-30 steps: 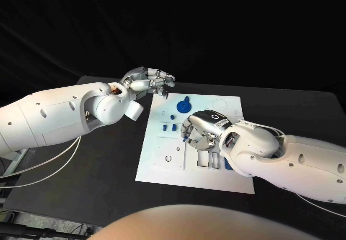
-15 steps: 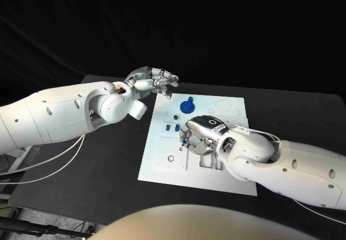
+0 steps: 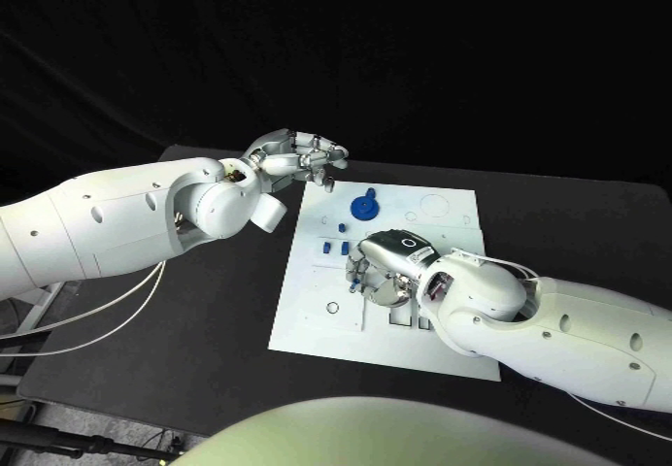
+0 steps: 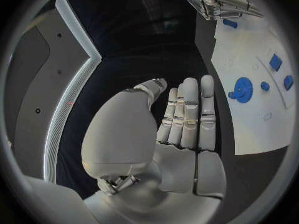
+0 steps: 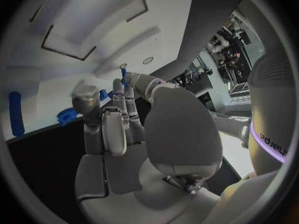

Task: Assemble the parts on the task board

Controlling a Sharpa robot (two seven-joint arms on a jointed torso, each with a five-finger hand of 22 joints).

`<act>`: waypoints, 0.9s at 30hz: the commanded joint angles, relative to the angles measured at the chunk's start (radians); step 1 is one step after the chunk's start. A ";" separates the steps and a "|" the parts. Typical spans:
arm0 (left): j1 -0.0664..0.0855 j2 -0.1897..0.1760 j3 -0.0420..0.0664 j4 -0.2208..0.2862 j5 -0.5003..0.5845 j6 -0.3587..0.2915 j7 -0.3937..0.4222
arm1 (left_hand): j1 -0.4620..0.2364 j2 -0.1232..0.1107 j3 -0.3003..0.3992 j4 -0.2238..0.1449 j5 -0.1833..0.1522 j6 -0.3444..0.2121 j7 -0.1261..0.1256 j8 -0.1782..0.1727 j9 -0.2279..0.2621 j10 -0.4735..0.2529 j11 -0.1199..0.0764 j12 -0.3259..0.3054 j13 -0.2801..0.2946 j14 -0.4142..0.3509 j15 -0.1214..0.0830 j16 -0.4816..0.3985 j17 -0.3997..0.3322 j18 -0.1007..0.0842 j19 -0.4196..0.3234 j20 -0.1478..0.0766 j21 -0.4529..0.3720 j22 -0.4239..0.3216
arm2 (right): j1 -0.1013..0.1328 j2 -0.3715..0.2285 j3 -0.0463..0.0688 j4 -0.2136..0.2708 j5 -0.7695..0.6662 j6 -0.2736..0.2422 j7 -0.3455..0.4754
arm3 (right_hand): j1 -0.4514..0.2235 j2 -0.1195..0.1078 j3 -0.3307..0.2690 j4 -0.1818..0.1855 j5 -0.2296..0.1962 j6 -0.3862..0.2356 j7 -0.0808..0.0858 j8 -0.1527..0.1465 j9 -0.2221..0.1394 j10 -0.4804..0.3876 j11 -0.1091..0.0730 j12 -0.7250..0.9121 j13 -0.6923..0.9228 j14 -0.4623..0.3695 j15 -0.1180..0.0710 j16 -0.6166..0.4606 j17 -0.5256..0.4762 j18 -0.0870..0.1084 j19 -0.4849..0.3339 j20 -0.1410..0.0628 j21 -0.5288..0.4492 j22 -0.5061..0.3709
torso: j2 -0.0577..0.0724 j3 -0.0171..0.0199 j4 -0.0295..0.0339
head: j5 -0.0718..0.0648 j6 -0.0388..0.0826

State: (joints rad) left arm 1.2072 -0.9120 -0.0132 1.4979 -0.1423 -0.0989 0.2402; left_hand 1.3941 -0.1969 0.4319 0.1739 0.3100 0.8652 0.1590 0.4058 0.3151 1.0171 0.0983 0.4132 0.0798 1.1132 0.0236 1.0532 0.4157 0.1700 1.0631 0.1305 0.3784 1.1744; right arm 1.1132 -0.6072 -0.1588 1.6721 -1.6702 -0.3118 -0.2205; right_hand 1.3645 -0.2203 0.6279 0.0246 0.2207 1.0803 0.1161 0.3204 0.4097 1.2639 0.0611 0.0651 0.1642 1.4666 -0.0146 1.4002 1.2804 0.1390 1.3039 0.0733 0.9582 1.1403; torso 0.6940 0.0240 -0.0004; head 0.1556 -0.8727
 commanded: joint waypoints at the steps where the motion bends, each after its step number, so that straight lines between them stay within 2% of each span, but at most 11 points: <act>1: 0.001 0.001 0.001 0.002 0.006 0.015 0.003 | -0.008 -0.001 0.001 -0.004 0.006 -0.004 0.000 -0.007 0.000 0.002 0.003 -0.006 -0.001 0.003 0.006 -0.006 -0.002 0.010 0.004 0.004 -0.004 -0.001 | -0.002 0.002 0.000 0.000 -0.014 0.024 0.010 | -0.010 0.002 0.003 0.000 0.003 -0.001 0.003 0.003 0.002 0.007 -0.004 0.007 0.001 0.053 -0.004 0.006 0.000 -0.009 0.004 0.001 0.005 0.000 | 0.000 0.0006 0.0003 | 0.004 0.000; 6: 0.001 0.000 0.001 0.002 0.006 0.016 0.003 | -0.008 -0.001 0.001 -0.004 0.006 -0.004 0.000 -0.007 0.000 0.002 0.003 -0.006 -0.001 0.003 0.006 -0.006 -0.002 0.010 0.004 0.004 -0.004 -0.001 | -0.003 0.002 -0.001 -0.001 -0.014 0.031 0.010 | -0.011 0.002 0.003 -0.001 0.003 -0.002 0.003 0.003 0.002 0.006 -0.004 0.007 0.001 0.053 -0.004 0.006 -0.001 -0.009 0.004 0.001 0.005 0.000 | 0.000 -0.0006 -0.0005 | 0.005 0.000; 27: 0.001 0.000 0.001 0.003 0.005 0.024 -0.004 | -0.010 -0.001 0.000 -0.004 0.009 -0.004 0.000 -0.007 0.001 0.002 0.003 -0.008 -0.001 0.003 0.006 -0.006 -0.001 0.010 0.003 0.004 -0.004 -0.002 | -0.011 0.023 -0.003 -0.022 -0.030 0.050 -0.008 | -0.013 0.001 0.003 -0.001 0.003 -0.004 0.003 0.002 0.003 0.005 -0.003 0.006 0.002 0.052 -0.004 0.005 -0.002 -0.009 0.002 0.002 0.002 -0.001 | 0.001 -0.0002 0.0008 | 0.007 0.000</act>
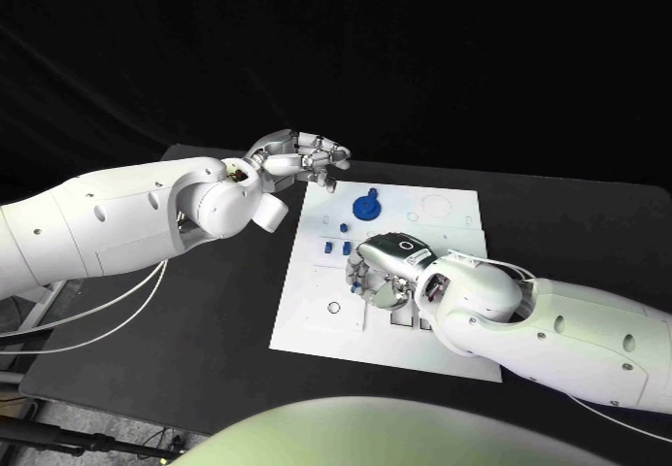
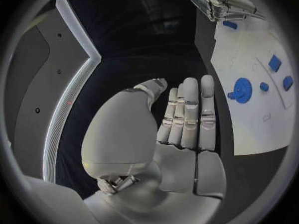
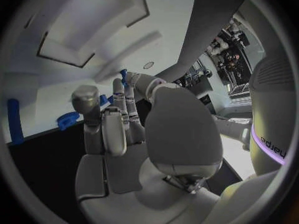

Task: Assemble the parts on the task board

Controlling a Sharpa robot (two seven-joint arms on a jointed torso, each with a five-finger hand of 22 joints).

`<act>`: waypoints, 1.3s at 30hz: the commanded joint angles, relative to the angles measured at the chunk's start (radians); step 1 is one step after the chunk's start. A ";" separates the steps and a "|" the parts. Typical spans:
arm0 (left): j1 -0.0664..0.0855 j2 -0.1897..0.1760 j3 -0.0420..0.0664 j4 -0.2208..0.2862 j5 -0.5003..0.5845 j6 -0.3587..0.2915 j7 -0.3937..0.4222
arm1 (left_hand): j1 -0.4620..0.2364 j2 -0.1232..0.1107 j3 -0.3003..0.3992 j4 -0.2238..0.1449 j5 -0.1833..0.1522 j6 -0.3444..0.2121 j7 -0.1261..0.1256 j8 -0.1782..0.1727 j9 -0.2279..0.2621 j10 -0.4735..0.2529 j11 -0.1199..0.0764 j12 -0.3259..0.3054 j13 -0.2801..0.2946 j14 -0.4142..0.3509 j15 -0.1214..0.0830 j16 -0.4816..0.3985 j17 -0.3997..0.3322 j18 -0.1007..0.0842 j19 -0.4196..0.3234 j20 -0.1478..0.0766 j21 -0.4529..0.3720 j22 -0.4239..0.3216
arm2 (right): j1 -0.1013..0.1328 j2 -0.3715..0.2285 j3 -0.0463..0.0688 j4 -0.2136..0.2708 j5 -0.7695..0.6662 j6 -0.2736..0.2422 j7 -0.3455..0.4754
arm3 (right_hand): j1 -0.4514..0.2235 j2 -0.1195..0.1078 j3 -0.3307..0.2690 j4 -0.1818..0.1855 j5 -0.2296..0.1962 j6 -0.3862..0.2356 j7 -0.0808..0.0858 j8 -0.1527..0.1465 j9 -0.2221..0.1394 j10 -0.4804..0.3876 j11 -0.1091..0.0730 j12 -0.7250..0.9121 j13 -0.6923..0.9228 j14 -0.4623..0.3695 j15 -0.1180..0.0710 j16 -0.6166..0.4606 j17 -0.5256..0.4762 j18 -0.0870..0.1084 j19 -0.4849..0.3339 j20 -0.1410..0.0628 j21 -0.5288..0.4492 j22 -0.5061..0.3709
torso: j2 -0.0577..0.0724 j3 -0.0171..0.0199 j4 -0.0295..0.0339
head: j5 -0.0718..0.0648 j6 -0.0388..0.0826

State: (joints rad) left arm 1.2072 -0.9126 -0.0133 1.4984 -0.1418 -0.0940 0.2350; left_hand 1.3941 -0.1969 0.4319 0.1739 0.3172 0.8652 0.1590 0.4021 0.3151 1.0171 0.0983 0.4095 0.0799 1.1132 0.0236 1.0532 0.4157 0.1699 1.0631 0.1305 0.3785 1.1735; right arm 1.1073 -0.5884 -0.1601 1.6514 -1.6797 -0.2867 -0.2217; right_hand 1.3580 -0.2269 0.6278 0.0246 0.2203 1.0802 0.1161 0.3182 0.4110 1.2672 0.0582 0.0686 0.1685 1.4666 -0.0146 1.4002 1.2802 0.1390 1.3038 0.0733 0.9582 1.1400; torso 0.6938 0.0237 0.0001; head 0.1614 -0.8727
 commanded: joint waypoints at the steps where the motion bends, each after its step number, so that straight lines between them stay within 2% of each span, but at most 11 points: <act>1: 0.001 0.001 0.001 0.003 0.005 0.019 0.001 | -0.010 -0.001 0.000 -0.004 0.002 -0.004 0.000 -0.004 0.001 0.002 0.003 -0.004 -0.001 0.003 0.006 -0.006 -0.002 0.010 0.003 0.004 -0.004 -0.001 | -0.006 0.006 -0.002 -0.002 -0.021 0.025 -0.007 | -0.006 0.008 0.003 -0.001 0.004 -0.004 0.003 0.005 0.002 0.002 -0.001 0.002 -0.002 0.052 -0.004 0.005 -0.002 -0.009 0.002 0.002 0.002 0.000 | 0.001 0.0000 0.0002 | 0.001 0.000; 12: 0.001 0.002 0.001 0.002 0.005 0.024 -0.004 | -0.013 -0.001 -0.001 -0.003 0.004 -0.004 0.001 -0.005 0.001 0.001 0.004 -0.006 -0.002 0.003 0.006 -0.006 -0.002 0.010 0.003 0.004 -0.004 -0.001 | -0.009 0.011 -0.003 -0.005 -0.019 0.039 -0.005 | -0.015 0.002 0.002 -0.001 0.001 -0.011 0.004 0.001 0.004 -0.004 0.001 -0.001 0.000 0.052 -0.003 0.007 0.000 -0.007 -0.003 0.004 -0.006 -0.004 | 0.000 -0.0006 -0.0005 | 0.001 0.000; 14: 0.001 0.002 0.001 0.002 0.005 0.025 -0.005 | -0.013 -0.001 -0.001 -0.003 0.004 -0.004 0.001 -0.005 0.001 0.001 0.004 -0.006 -0.002 0.003 0.006 -0.006 -0.002 0.010 0.003 0.004 -0.004 -0.001 | -0.009 0.010 -0.003 -0.007 -0.017 0.039 -0.003 | -0.028 -0.007 0.007 0.000 0.002 -0.047 0.014 -0.022 -0.001 -0.030 0.010 -0.007 -0.002 0.050 0.004 0.008 -0.002 -0.006 -0.010 0.010 -0.016 -0.008 | -0.001 -0.0003 -0.0005 | 0.001 0.000; 18: 0.001 0.002 0.001 0.001 0.005 0.025 -0.005 | -0.014 -0.001 -0.002 -0.003 0.004 -0.004 0.001 -0.005 0.001 0.001 0.004 -0.006 -0.002 0.003 0.007 -0.006 -0.002 0.010 0.003 0.004 -0.005 -0.002 | -0.010 0.006 -0.004 -0.008 -0.015 0.024 -0.002 | -0.057 -0.038 0.011 0.003 0.013 -0.118 0.048 -0.069 -0.019 -0.156 0.047 -0.005 -0.031 0.041 0.033 0.003 -0.018 -0.001 -0.035 0.037 -0.058 -0.028 | -0.001 -0.0002 -0.0006 | -0.002 0.000; 21: 0.001 0.003 0.001 0.000 0.005 0.027 -0.006 | -0.014 -0.001 -0.002 -0.003 0.004 -0.004 0.001 -0.005 0.001 0.001 0.004 -0.006 -0.002 0.003 0.007 -0.006 -0.002 0.010 0.003 0.004 -0.005 -0.002 | -0.010 -0.001 -0.004 -0.003 -0.015 0.000 0.000 | -0.054 -0.036 -0.020 -0.001 -0.011 -0.141 0.063 -0.085 -0.034 -0.230 0.063 -0.001 -0.050 0.024 0.049 -0.010 -0.048 0.013 -0.072 0.055 -0.120 -0.064 | -0.002 -0.0004 -0.0007 | -0.004 0.000; 26: 0.001 0.003 0.001 -0.003 0.005 0.030 -0.007 | -0.015 -0.001 -0.002 -0.002 0.004 -0.004 0.001 -0.006 0.002 0.000 0.004 -0.007 -0.002 0.002 0.007 -0.006 -0.001 0.009 0.003 0.005 -0.005 -0.002 | -0.007 -0.033 -0.003 0.030 -0.014 -0.030 -0.004 | -0.046 -0.037 -0.045 -0.005 -0.014 -0.154 0.064 -0.094 -0.044 -0.250 0.066 0.005 -0.057 0.017 0.051 -0.014 -0.060 0.016 -0.081 0.060 -0.136 -0.071 | -0.003 0.0003 -0.0004 | -0.009 0.000; 29: 0.000 0.003 0.001 -0.005 0.004 0.028 -0.007 | -0.018 -0.001 -0.003 -0.001 0.004 -0.004 0.001 -0.006 0.002 -0.001 0.005 -0.008 -0.002 0.002 0.007 -0.007 -0.001 0.009 0.003 0.005 -0.005 -0.002 | 0.002 -0.061 -0.002 0.059 -0.012 -0.035 -0.009 | -0.045 -0.033 -0.051 -0.004 -0.012 -0.148 0.063 -0.092 -0.045 -0.248 0.065 0.011 -0.058 0.018 0.051 -0.011 -0.057 0.016 -0.080 0.061 -0.133 -0.069 | -0.002 -0.0002 -0.0008 | -0.019 0.000; 30: 0.000 0.003 0.001 -0.007 0.004 0.028 -0.006 | -0.024 0.003 -0.004 0.003 0.004 -0.004 0.002 -0.008 0.003 -0.001 0.005 -0.010 -0.003 0.001 0.008 -0.007 -0.001 0.009 0.002 0.006 -0.006 -0.003 | 0.007 -0.074 -0.001 0.071 -0.007 -0.037 -0.011 | -0.045 -0.027 -0.056 -0.001 -0.007 -0.138 0.062 -0.087 -0.045 -0.245 0.064 0.019 -0.058 0.018 0.050 -0.009 -0.056 0.017 -0.078 0.061 -0.132 -0.068 | -0.002 -0.0005 -0.0007 | -0.021 0.000; 34: 0.000 0.001 0.001 -0.011 0.003 0.027 -0.004 | -0.024 0.003 -0.004 0.003 0.004 -0.004 0.002 -0.008 0.003 -0.001 0.005 -0.010 -0.003 0.001 0.008 -0.007 -0.001 0.009 0.002 0.006 -0.006 -0.003 | 0.029 -0.127 0.002 0.115 0.006 -0.044 -0.017 | -0.044 -0.024 -0.057 0.001 -0.003 -0.134 0.062 -0.086 -0.046 -0.244 0.064 0.022 -0.059 0.019 0.050 -0.007 -0.054 0.017 -0.078 0.061 -0.132 -0.068 | -0.001 -0.0011 -0.0020 | -0.023 0.000; 39: 0.000 -0.002 0.000 -0.017 0.003 0.027 -0.004 | -0.024 0.003 -0.004 0.003 0.004 -0.004 0.002 -0.008 0.003 -0.001 0.005 -0.010 -0.003 0.001 0.008 -0.007 -0.001 0.009 0.002 0.006 -0.006 -0.003 | 0.073 -0.214 0.008 0.169 0.039 -0.045 -0.028 | -0.046 -0.022 -0.062 0.006 -0.004 -0.126 0.058 -0.084 -0.050 -0.230 0.060 0.037 -0.058 0.023 0.048 0.000 -0.046 0.015 -0.068 0.059 -0.118 -0.058 | -0.002 0.0005 -0.0038 | -0.033 0.000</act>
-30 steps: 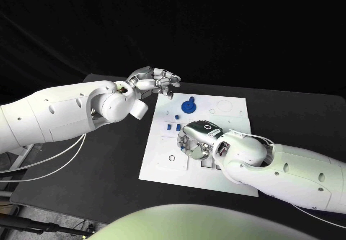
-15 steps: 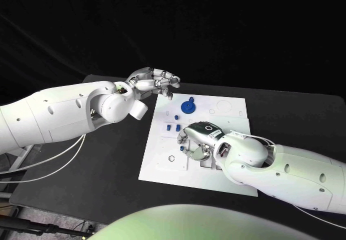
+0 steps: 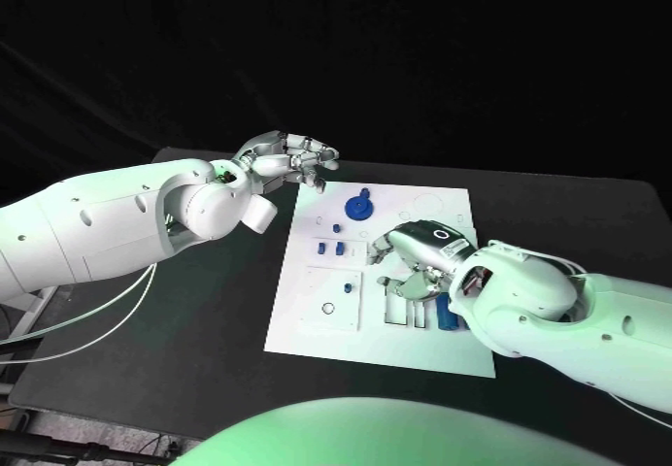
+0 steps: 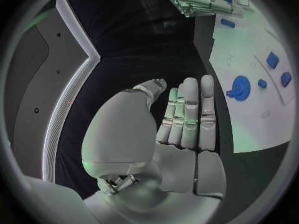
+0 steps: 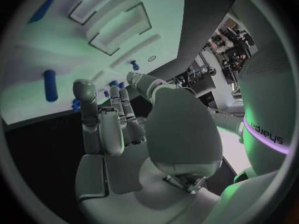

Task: Assemble the parts on the task board

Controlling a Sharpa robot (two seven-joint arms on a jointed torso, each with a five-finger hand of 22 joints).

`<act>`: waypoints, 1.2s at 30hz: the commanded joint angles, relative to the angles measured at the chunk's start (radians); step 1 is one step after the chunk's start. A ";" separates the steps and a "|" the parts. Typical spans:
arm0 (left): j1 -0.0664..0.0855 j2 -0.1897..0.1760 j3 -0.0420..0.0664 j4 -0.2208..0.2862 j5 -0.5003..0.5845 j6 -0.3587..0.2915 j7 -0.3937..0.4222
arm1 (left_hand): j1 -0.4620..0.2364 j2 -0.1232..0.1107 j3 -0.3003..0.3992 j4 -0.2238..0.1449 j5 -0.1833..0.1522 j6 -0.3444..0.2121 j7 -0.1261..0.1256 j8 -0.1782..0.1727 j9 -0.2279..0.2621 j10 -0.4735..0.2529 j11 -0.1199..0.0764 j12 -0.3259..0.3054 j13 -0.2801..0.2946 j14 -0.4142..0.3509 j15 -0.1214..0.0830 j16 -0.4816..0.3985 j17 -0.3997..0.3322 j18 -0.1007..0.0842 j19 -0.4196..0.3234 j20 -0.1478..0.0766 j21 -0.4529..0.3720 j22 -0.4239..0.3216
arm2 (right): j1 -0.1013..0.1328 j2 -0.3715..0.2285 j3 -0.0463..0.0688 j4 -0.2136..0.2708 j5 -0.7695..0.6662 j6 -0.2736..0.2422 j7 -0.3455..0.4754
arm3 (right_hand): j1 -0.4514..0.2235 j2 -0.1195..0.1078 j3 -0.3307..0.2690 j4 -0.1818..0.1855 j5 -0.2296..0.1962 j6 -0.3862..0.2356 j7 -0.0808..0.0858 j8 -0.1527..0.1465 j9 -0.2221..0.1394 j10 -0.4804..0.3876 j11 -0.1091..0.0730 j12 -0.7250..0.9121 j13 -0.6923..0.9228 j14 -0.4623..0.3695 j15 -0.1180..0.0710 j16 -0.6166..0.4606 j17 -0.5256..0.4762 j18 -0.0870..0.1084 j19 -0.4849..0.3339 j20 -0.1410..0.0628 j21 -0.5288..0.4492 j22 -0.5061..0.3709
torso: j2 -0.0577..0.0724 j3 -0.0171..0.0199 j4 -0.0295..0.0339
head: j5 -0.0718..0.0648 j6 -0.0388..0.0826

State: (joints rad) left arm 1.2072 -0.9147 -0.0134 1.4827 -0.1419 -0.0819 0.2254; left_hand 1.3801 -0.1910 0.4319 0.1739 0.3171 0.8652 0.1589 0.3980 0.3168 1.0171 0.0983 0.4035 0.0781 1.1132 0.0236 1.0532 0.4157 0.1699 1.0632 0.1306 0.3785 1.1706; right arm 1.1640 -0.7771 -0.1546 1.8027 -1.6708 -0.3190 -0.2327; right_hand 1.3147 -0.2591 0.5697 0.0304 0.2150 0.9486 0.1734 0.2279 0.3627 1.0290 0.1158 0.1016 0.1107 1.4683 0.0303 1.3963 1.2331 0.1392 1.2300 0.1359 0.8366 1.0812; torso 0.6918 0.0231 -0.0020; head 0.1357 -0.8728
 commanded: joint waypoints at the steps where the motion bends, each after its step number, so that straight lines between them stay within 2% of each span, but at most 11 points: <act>1: 0.000 0.000 0.001 -0.002 0.003 0.016 0.006 | -0.010 -0.003 -0.004 0.003 0.004 -0.004 0.002 -0.004 0.001 -0.001 0.006 -0.004 -0.001 0.001 0.008 -0.007 -0.001 0.009 0.002 0.006 -0.006 -0.001 | 0.027 -0.040 0.003 0.022 0.039 -0.009 -0.020 | -0.003 0.009 -0.005 0.001 0.000 0.006 -0.001 0.006 -0.002 0.009 0.002 0.006 -0.001 0.022 0.003 0.004 0.001 0.014 0.007 -0.004 0.004 0.002 | 0.000 0.0007 -0.0019 | -0.010 0.000; 4: 0.000 0.000 0.000 -0.004 0.003 0.018 0.006 | -0.012 -0.002 -0.005 0.004 0.004 -0.004 0.001 -0.004 0.001 -0.001 0.005 -0.004 -0.001 0.001 0.009 -0.007 -0.001 0.009 0.002 0.006 -0.007 -0.001 | 0.055 -0.074 0.004 0.015 0.062 0.011 -0.028 | -0.005 0.001 -0.018 0.006 -0.016 -0.004 -0.007 -0.001 -0.009 0.004 -0.002 0.010 -0.004 0.021 0.000 0.004 -0.003 0.014 0.007 -0.006 0.001 0.001 | -0.003 -0.0002 -0.0038 | -0.018 0.000; 6: 0.000 0.000 0.000 -0.004 0.003 0.020 0.006 | -0.012 -0.002 -0.005 0.004 0.004 -0.004 0.001 -0.004 0.001 -0.001 0.005 -0.004 -0.001 0.001 0.009 -0.007 -0.001 0.009 0.002 0.006 -0.007 -0.001 | 0.066 -0.087 0.005 0.000 0.073 0.023 -0.033 | -0.005 -0.001 -0.040 0.013 -0.032 -0.018 -0.005 -0.010 -0.018 -0.010 0.000 0.012 -0.009 0.018 0.002 0.001 -0.012 0.016 0.001 -0.007 -0.011 -0.005 | -0.003 -0.0006 -0.0046 | -0.021 0.000; 7: 0.000 0.001 0.000 -0.005 0.003 0.021 0.006 | -0.012 -0.002 -0.005 0.004 0.004 -0.004 0.001 -0.004 0.001 -0.001 0.005 -0.004 -0.001 0.001 0.009 -0.007 -0.001 0.009 0.002 0.006 -0.007 -0.001 | 0.071 -0.093 0.005 -0.012 0.084 0.030 -0.036 | 0.005 0.003 -0.087 0.025 -0.045 -0.036 0.000 -0.020 -0.030 -0.033 0.004 0.014 -0.017 0.010 0.005 -0.006 -0.029 0.018 -0.008 -0.003 -0.032 -0.016 | -0.004 -0.0006 -0.0044 | -0.023 0.000; 9: 0.000 0.001 -0.001 -0.005 0.003 0.022 0.006 | -0.012 -0.002 -0.005 0.004 0.004 -0.004 0.001 -0.004 0.001 -0.001 0.005 -0.004 -0.001 0.001 0.009 -0.007 -0.001 0.009 0.002 0.006 -0.007 -0.001 | 0.077 -0.098 0.005 -0.033 0.098 0.042 -0.038 | 0.025 0.015 -0.134 0.040 -0.050 -0.044 0.004 -0.026 -0.041 -0.047 0.006 0.021 -0.024 0.006 0.010 -0.007 -0.036 0.020 -0.011 -0.001 -0.042 -0.020 | -0.004 -0.0003 -0.0037 | -0.025 0.000; 11: 0.000 0.001 -0.001 -0.006 0.003 0.022 0.006 | -0.012 -0.002 -0.005 0.004 0.004 -0.004 0.001 -0.004 0.001 -0.001 0.005 -0.004 -0.001 0.001 0.009 -0.007 -0.001 0.009 0.002 0.006 -0.007 -0.001 | 0.081 -0.099 0.005 -0.051 0.105 0.054 -0.039 | 0.056 0.024 -0.197 0.068 -0.062 -0.060 0.002 -0.034 -0.059 -0.064 0.009 0.032 -0.034 0.002 0.010 -0.008 -0.046 0.021 -0.013 0.002 -0.057 -0.026 | -0.003 -0.0004 -0.0032 | -0.038 0.000; 12: 0.001 0.001 -0.001 -0.006 0.003 0.022 0.006 | -0.012 -0.002 -0.005 0.004 0.004 -0.004 0.001 -0.004 0.001 -0.001 0.005 -0.004 -0.001 0.001 0.009 -0.007 -0.001 0.009 0.002 0.006 -0.007 -0.001 | 0.082 -0.099 0.005 -0.058 0.107 0.060 -0.040 | 0.071 0.026 -0.224 0.085 -0.066 -0.059 0.002 -0.033 -0.065 -0.070 0.010 0.038 -0.037 0.001 0.010 -0.008 -0.049 0.021 -0.013 0.003 -0.061 -0.027 | -0.003 -0.0002 -0.0031 | -0.039 0.000; 16: 0.001 0.000 -0.001 -0.007 0.003 0.020 0.004 | -0.012 -0.002 -0.005 0.004 0.004 -0.004 0.001 -0.004 0.001 -0.001 0.005 -0.004 -0.001 0.001 0.009 -0.007 -0.001 0.009 0.002 0.006 -0.007 -0.001 | 0.082 -0.095 0.005 -0.074 0.110 0.090 -0.048 | 0.094 0.032 -0.250 0.110 -0.073 -0.056 -0.002 -0.030 -0.073 -0.076 0.010 0.048 -0.040 0.000 0.011 -0.007 -0.053 0.021 -0.012 0.003 -0.066 -0.028 | -0.001 0.0006 -0.0050 | -0.036 0.000; 22: 0.001 0.000 -0.001 -0.007 0.003 0.018 0.001 | -0.011 0.000 -0.005 0.003 0.004 -0.003 0.000 -0.004 0.002 0.000 0.005 -0.004 -0.001 0.001 0.008 -0.007 -0.001 0.009 0.001 0.006 -0.007 -0.002 | 0.081 -0.086 0.005 -0.085 0.111 0.122 -0.059 | 0.116 0.038 -0.257 0.126 -0.069 -0.052 0.000 -0.028 -0.079 -0.078 0.009 0.056 -0.041 0.001 0.010 -0.003 -0.049 0.020 -0.008 0.003 -0.063 -0.025 | -0.001 -0.0006 -0.0030 | -0.036 0.000; 29: 0.001 -0.002 -0.001 -0.006 0.003 0.018 0.000 | -0.011 0.000 -0.005 0.003 0.004 -0.003 0.000 -0.004 0.002 0.000 0.005 -0.004 -0.001 0.001 0.008 -0.007 -0.001 0.009 0.001 0.006 -0.007 -0.002 | 0.077 -0.066 0.004 -0.100 0.104 0.124 -0.067 | 0.137 0.045 -0.241 0.143 -0.070 -0.044 0.002 -0.024 -0.088 -0.060 0.005 0.074 -0.040 0.009 0.006 0.007 -0.037 0.016 0.012 0.000 -0.038 -0.008 | -0.002 -0.0003 -0.0033 | -0.035 0.000; 36: 0.001 -0.003 -0.001 -0.005 0.003 0.019 -0.001 | -0.010 0.002 -0.004 0.002 0.005 -0.003 0.000 -0.005 0.003 0.000 0.004 -0.005 -0.001 0.000 0.008 -0.007 -0.001 0.010 0.001 0.006 -0.007 -0.002 | 0.065 -0.044 0.003 -0.106 0.107 0.139 -0.056 | 0.141 0.035 -0.185 0.169 -0.063 -0.015 -0.006 -0.012 -0.100 0.007 -0.007 0.092 -0.035 0.027 -0.005 0.021 -0.017 0.005 0.054 -0.012 0.023 0.034 | -0.002 -0.0001 -0.0037 | -0.032 0.000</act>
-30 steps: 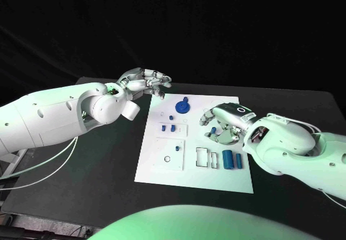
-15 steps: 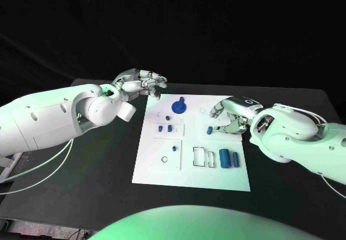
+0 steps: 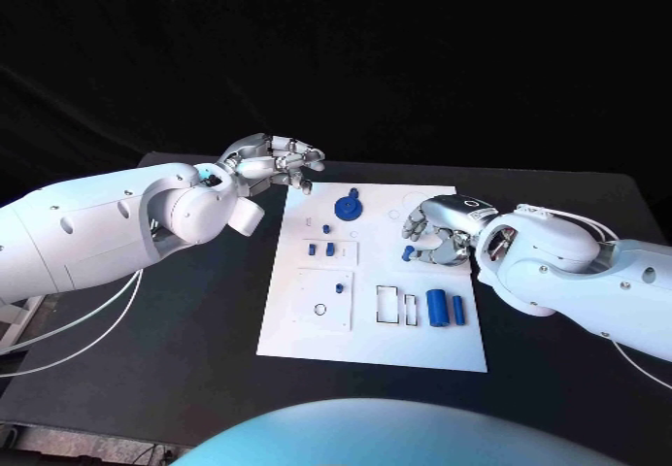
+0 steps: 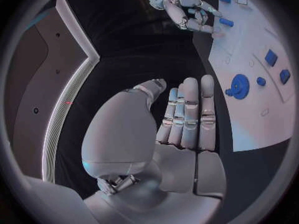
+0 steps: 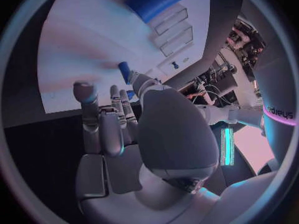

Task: Assemble the parts on the task board

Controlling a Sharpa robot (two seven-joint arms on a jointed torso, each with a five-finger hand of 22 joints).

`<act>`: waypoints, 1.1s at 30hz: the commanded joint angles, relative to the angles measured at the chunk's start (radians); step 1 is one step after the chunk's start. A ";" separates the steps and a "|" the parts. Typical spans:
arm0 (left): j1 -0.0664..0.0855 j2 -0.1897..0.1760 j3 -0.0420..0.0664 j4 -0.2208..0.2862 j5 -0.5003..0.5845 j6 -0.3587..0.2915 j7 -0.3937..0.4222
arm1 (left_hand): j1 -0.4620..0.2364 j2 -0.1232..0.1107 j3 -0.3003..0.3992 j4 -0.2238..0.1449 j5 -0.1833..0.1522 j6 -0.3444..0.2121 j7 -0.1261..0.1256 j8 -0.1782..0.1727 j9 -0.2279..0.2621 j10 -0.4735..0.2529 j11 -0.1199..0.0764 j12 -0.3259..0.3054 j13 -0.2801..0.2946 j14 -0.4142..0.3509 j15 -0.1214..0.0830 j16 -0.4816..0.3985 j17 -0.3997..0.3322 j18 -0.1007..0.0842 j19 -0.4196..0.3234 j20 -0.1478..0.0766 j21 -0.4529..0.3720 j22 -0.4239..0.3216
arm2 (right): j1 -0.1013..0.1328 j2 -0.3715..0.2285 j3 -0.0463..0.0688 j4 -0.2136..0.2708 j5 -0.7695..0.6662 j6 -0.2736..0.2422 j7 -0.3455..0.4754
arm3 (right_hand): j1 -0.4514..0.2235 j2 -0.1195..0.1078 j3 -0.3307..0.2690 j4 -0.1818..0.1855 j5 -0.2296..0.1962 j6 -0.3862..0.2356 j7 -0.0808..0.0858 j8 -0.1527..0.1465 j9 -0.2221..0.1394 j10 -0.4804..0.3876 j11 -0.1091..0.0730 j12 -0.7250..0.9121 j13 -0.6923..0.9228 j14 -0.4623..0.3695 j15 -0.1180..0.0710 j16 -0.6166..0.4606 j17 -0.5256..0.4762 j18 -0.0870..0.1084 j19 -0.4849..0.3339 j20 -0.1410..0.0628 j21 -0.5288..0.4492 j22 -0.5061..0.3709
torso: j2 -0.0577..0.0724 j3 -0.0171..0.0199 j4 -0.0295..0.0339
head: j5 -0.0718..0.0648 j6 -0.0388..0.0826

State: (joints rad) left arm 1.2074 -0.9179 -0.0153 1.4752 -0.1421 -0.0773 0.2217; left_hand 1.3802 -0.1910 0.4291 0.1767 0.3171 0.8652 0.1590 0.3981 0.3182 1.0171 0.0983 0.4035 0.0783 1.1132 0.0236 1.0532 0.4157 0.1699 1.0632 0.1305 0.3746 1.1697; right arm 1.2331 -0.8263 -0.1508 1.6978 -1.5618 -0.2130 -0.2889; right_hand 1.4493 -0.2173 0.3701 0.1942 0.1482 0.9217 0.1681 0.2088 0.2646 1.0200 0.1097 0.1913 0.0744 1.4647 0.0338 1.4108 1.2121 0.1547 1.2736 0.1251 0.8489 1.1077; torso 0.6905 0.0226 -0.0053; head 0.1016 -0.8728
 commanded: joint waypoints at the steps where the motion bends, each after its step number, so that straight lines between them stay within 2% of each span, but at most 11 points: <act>1: 0.001 0.000 0.001 0.003 0.003 0.014 0.002 | -0.010 0.002 -0.001 -0.001 0.005 -0.003 0.000 -0.005 0.002 0.000 0.005 -0.005 -0.001 0.001 0.008 -0.007 -0.001 0.010 0.001 0.006 -0.003 -0.001 | -0.006 0.008 -0.001 -0.001 -0.001 0.034 0.002 | 0.006 -0.009 0.024 0.008 0.005 0.019 -0.002 0.011 -0.003 0.024 -0.001 0.001 0.001 0.031 -0.009 0.007 0.004 -0.012 0.013 -0.002 0.014 0.011 | 0.000 0.0002 -0.0008 | 0.003 0.000; 14: 0.001 -0.001 0.001 0.003 0.002 0.016 0.000 | -0.010 0.002 -0.001 -0.001 0.005 -0.003 0.000 -0.005 0.002 0.000 0.005 -0.005 -0.001 0.001 0.008 -0.007 -0.001 0.010 0.001 0.006 -0.003 -0.001 | -0.016 0.018 -0.001 -0.009 -0.010 0.058 0.006 | -0.002 -0.024 0.098 0.020 0.011 0.073 -0.011 0.034 -0.002 0.077 -0.010 -0.020 0.001 0.034 -0.016 0.011 0.007 -0.016 0.029 -0.010 0.038 0.032 | -0.002 0.0003 -0.0018 | 0.004 0.000; 23: 0.001 -0.001 0.001 0.003 0.002 0.017 -0.004 | -0.010 0.005 -0.001 -0.001 0.006 -0.003 0.000 -0.005 0.002 0.002 0.004 -0.005 -0.001 0.000 0.008 -0.006 -0.001 0.010 0.001 0.006 -0.004 -0.002 | -0.019 0.022 -0.002 -0.019 -0.028 0.046 0.001 | 0.001 -0.021 0.131 0.016 0.012 0.086 -0.015 0.041 0.001 0.091 -0.013 -0.032 0.001 0.036 -0.019 0.014 0.010 -0.018 0.032 -0.013 0.043 0.038 | -0.001 0.0007 -0.0013 | 0.003 0.000; 25: 0.001 -0.001 0.001 0.002 0.001 0.017 -0.006 | -0.010 0.005 -0.001 -0.002 0.006 -0.003 0.000 -0.006 0.003 0.002 0.004 -0.005 -0.001 0.000 0.008 -0.006 -0.001 0.010 0.001 0.006 -0.004 -0.002 | -0.019 0.025 -0.002 -0.024 -0.032 0.044 0.000 | 0.012 -0.018 0.160 0.003 0.034 0.089 -0.016 0.045 0.004 0.101 -0.015 -0.039 0.001 0.036 -0.020 0.015 0.012 -0.018 0.034 -0.017 0.048 0.043 | -0.001 0.0003 -0.0013 | 0.003 0.000; 27: 0.001 0.000 0.001 0.002 0.000 0.018 -0.007 | -0.010 0.005 -0.001 -0.002 0.006 -0.003 0.000 -0.006 0.003 0.002 0.004 -0.005 -0.001 0.000 0.008 -0.006 -0.001 0.010 0.001 0.006 -0.004 -0.002 | -0.019 0.026 -0.002 -0.028 -0.036 0.039 0.001 | 0.017 -0.015 0.178 -0.007 0.036 0.094 -0.017 0.050 0.007 0.109 -0.016 -0.042 0.001 0.036 -0.021 0.016 0.012 -0.019 0.034 -0.018 0.050 0.046 | -0.001 0.0001 -0.0009 | 0.002 0.000; 29: 0.001 0.000 0.001 0.002 0.000 0.019 -0.008 | -0.010 0.005 -0.001 -0.002 0.006 -0.003 0.000 -0.006 0.003 0.002 0.004 -0.005 -0.001 0.000 0.008 -0.006 -0.001 0.010 0.001 0.006 -0.004 -0.002 | -0.020 0.027 -0.002 -0.031 -0.040 0.031 0.002 | 0.022 -0.009 0.207 -0.025 0.010 0.103 -0.019 0.058 0.013 0.124 -0.019 -0.045 0.002 0.037 -0.024 0.017 0.014 -0.020 0.036 -0.021 0.059 0.055 | -0.001 0.0002 -0.0002 | 0.002 0.000; 33: 0.001 0.000 0.001 0.002 0.000 0.019 -0.009 | -0.010 0.005 -0.001 -0.002 0.006 -0.003 0.000 -0.006 0.003 0.002 0.004 -0.005 -0.001 0.000 0.008 -0.006 -0.001 0.010 0.001 0.006 -0.004 -0.002 | -0.021 0.029 -0.002 -0.032 -0.046 0.001 0.008 | 0.016 0.000 0.234 -0.046 0.001 0.129 -0.029 0.082 0.030 0.165 -0.031 -0.040 0.010 0.039 -0.033 0.022 0.021 -0.022 0.042 -0.028 0.074 0.069 | -0.001 0.0003 -0.0008 | 0.003 0.000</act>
State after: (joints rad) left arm 1.2075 -0.9193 -0.0153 1.4752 -0.1427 -0.0747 0.2125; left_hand 1.3762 -0.1870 0.4292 0.1767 0.3171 0.8652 0.1590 0.3981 0.3195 1.0171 0.0983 0.4035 0.0784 1.1132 0.0236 1.0532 0.4157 0.1699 1.0632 0.1305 0.3746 1.1686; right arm 1.2147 -0.7983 -0.1510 1.6662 -1.5836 -0.1937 -0.2872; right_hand 1.4627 -0.2303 0.5956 0.1484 0.1529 1.0449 0.1410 0.2836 0.2887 1.1717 0.0866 0.1441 0.0756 1.4650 0.0086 1.4277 1.2323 0.1426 1.3129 0.1000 0.9200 1.1750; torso 0.6891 0.0231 -0.0058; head 0.1036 -0.8728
